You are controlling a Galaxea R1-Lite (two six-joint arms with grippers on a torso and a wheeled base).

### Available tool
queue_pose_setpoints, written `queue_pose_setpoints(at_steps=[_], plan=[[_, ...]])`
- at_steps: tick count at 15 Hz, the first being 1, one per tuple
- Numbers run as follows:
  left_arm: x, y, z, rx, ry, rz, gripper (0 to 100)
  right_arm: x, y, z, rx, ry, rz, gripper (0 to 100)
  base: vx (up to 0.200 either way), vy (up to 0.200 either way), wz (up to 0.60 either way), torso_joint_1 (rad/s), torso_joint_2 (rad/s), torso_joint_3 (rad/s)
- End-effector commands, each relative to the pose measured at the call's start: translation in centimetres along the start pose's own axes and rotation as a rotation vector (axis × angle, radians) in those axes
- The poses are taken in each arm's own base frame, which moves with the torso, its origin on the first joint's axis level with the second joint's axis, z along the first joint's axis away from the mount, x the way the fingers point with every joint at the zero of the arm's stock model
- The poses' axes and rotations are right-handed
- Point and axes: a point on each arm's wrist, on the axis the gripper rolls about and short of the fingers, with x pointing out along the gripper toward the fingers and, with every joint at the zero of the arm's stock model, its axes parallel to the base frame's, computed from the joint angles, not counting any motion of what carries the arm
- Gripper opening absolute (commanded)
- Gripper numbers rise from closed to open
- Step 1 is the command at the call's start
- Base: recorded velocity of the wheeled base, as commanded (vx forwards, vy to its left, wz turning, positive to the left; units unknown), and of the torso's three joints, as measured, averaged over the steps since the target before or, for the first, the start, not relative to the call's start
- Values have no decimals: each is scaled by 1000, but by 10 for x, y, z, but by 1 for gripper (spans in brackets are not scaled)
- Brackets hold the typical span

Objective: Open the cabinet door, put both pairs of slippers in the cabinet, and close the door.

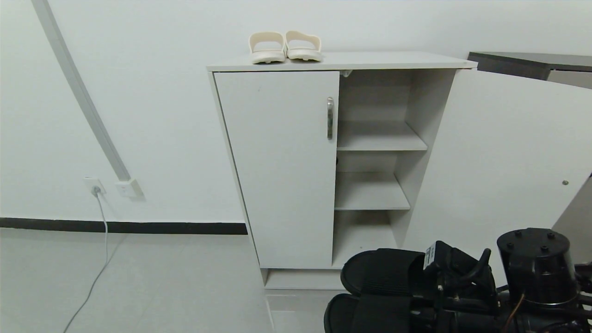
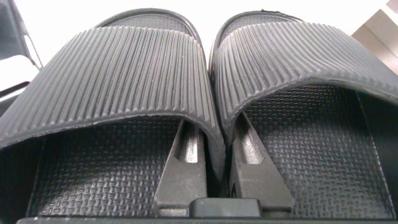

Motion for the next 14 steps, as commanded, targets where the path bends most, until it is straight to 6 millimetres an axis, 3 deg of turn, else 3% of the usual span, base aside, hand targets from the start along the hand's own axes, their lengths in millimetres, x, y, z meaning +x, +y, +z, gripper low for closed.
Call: queue_pose_setpoints(at_steps=[1,3,5,7,8,12,14], plan=[[0,-1,0,-30,0,-39,0,2,0,-1,1,6,3,0,0,0,0,0,0,0],[0,0,0,-49,-2,-16,0,2,0,-1,2,7,4,0,0,0,0,0,0,0],[0,5,-3,31,1,234,0,3,0,-1,1,6,3,0,0,0,0,0,0,0],[1,3,-2,31,-6,111,0,3,-1,0,1,2,2,0,0,0,0,0,0,0],[7,3,-11,38,-26,102,0,3,-1,1,0,0,2,0,0,0,0,0,0,0],[7,2,-10,49,-36,73,0,4,-1,3,-3,-18,-15,0,0,0,0,0,0,0],[7,2,-10,51,-36,73,0,12,1,3,59,19,-119,0,0,0,0,0,0,0]])
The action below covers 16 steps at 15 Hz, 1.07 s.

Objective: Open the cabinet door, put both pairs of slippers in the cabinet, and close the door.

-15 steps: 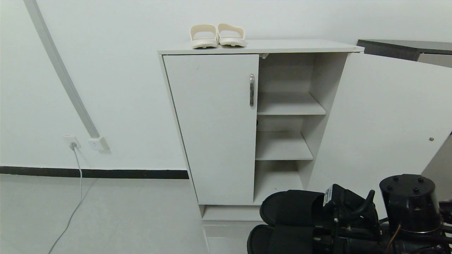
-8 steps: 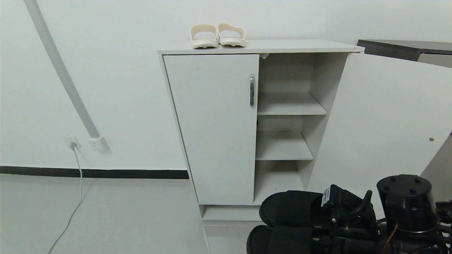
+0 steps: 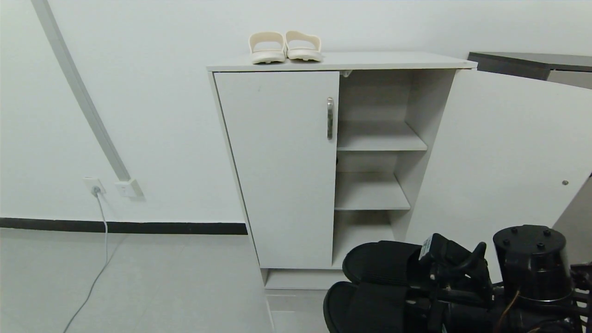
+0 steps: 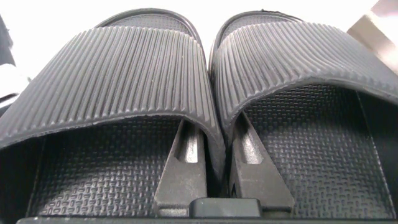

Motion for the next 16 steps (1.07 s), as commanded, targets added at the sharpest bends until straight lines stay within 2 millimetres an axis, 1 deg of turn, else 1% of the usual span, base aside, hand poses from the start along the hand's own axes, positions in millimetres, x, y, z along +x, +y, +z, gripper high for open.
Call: queue_pose_setpoints(at_steps=[1,2,3,4,5,7,9,10,11,13,16], plan=[[0,0,0,-3,5,0,0,11,11,-3,84,38,-60,0,0,0,0,0,0,0],[0,0,0,-6,5,0,0,27,23,0,202,18,-159,0,0,0,0,0,0,0],[0,0,0,-12,5,0,0,48,26,9,289,-49,-280,0,0,0,0,0,0,0],[0,0,0,-12,5,0,0,69,24,14,340,-106,-394,0,0,0,0,0,0,0],[0,0,0,-12,5,0,0,90,21,17,355,-127,-497,0,0,0,0,0,0,0],[0,0,0,-12,5,0,0,122,15,16,380,-133,-667,0,0,0,0,0,0,0],[0,0,0,-12,5,0,0,140,11,15,396,-150,-771,0,0,0,0,0,0,0],[0,0,0,-12,5,0,0,153,1,16,428,-183,-876,0,0,0,0,0,0,0],[0,0,0,-12,5,0,0,153,-2,17,434,-189,-892,0,0,0,0,0,0,0],[0,0,0,-12,5,0,0,152,-9,16,440,-190,-912,0,0,-200,0,0,-2,2],[0,0,0,-12,5,0,0,155,-12,10,437,-171,-923,0,0,-200,0,1,2,7]])
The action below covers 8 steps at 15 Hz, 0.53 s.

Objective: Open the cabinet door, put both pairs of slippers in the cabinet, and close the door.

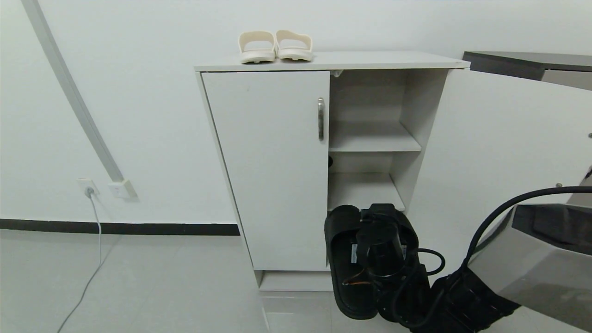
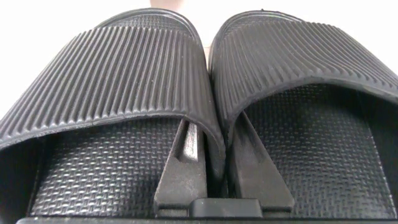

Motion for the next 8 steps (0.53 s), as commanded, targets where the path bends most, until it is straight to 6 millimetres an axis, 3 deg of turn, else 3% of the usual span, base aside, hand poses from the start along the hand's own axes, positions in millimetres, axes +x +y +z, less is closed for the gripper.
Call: queue_pose_setpoints(at_steps=[1,8], plan=[[0,0,0,0,3,0,0,5,0,-9,-16,16,-11,0,0,-200,0,2,-2,2],[0,0,0,0,3,0,0,26,-5,-23,-28,33,-53,0,0,0,0,0,0,0]])
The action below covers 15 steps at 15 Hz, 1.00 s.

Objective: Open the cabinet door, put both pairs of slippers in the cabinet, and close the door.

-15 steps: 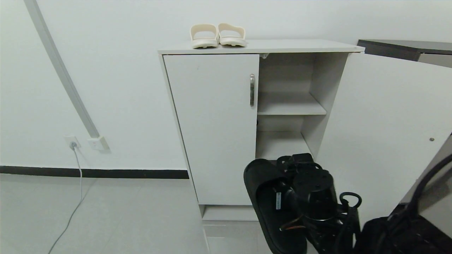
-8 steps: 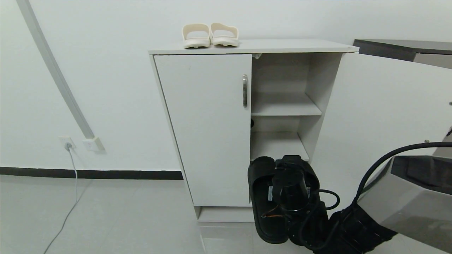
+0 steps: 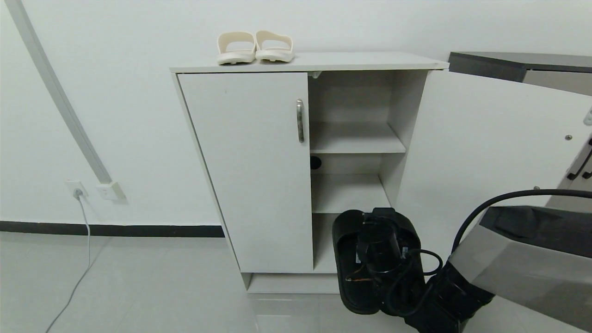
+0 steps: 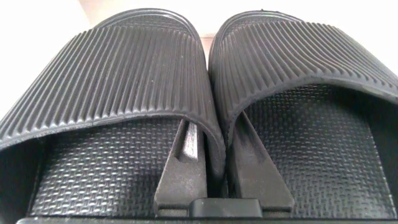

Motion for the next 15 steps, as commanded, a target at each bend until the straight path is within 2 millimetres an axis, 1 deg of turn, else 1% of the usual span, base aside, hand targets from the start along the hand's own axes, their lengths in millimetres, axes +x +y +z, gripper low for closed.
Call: queue_pose_setpoints(at_steps=[1,6,8,11,13,15], plan=[[0,0,0,0,2,0,0,2,1,-4,-5,2,2,0,0,0,0,0,0,0],[0,0,0,0,2,0,0,2,3,-7,-12,7,12,0,0,0,0,0,0,0],[0,0,0,0,2,0,0,5,4,-12,-21,14,10,0,0,0,0,0,0,0],[0,0,0,0,2,-2,0,9,10,-13,-12,6,15,0,0,0,0,0,0,0],[0,0,0,0,2,-2,0,9,14,-14,-12,15,51,0,0,0,0,5,2,-98],[0,0,0,0,2,-2,0,17,19,-18,-8,12,49,0,0,0,0,5,5,-166]])
